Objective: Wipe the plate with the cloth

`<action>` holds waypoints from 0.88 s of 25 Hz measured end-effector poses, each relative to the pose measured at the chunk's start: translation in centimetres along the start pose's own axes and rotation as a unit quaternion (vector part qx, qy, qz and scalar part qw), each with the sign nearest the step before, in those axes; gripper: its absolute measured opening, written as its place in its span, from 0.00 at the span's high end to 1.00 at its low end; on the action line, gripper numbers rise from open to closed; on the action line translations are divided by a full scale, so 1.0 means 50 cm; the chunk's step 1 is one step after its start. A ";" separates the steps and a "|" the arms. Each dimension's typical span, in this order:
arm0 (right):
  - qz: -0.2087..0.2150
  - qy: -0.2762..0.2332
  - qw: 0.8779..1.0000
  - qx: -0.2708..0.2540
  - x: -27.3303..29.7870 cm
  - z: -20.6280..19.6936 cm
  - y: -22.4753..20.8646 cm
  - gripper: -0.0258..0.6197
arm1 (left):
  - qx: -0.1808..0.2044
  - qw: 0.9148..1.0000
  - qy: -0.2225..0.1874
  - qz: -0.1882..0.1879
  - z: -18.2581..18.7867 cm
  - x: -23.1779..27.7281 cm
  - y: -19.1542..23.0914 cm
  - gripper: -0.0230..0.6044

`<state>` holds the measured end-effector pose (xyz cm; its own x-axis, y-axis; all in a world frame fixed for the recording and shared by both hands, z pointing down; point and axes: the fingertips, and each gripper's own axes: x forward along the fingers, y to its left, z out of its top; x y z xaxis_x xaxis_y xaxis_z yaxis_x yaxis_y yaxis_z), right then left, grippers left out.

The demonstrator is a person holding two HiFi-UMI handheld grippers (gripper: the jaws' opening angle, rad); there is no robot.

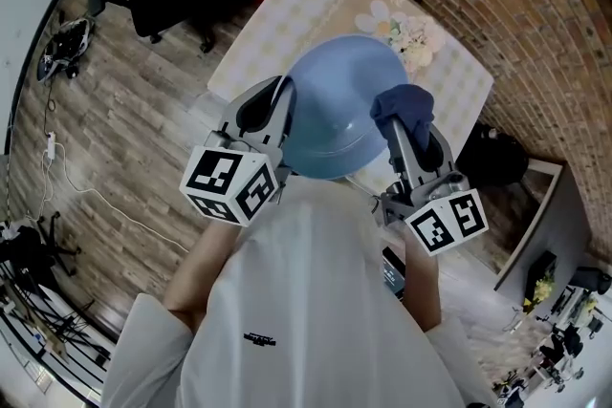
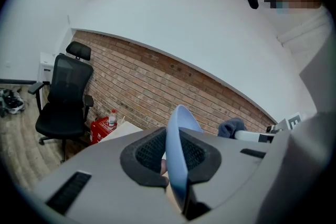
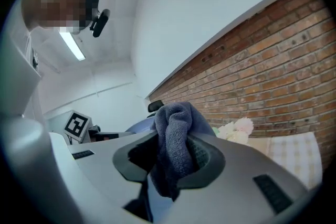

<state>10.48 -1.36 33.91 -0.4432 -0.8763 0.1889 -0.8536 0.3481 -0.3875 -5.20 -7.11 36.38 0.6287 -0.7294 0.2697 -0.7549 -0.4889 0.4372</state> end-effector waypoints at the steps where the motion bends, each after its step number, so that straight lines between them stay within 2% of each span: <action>1: -0.018 -0.012 1.000 -0.006 -0.013 0.008 -0.015 0.77 | 0.000 1.000 0.001 -0.001 -0.002 -0.002 0.000 0.90; 5: -0.081 -0.041 0.995 -0.034 -0.058 0.026 -0.062 0.77 | -0.006 1.000 -0.001 -0.010 -0.002 -0.012 -0.007 0.90; 9: -0.116 -0.037 0.991 -0.049 -0.082 0.014 -0.087 0.77 | -0.003 1.000 0.003 -0.011 -0.006 -0.013 -0.011 0.90; 22: -0.143 -0.027 0.989 -0.040 -0.109 -0.014 -0.103 0.77 | -0.008 1.000 0.011 -0.014 -0.011 -0.025 -0.014 0.90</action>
<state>17.11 1.83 35.51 -0.1679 -0.9584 0.2307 -0.9617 0.1078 -0.2521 -5.34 -5.59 36.21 0.6537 -0.7050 0.2750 -0.7339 -0.5019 0.4577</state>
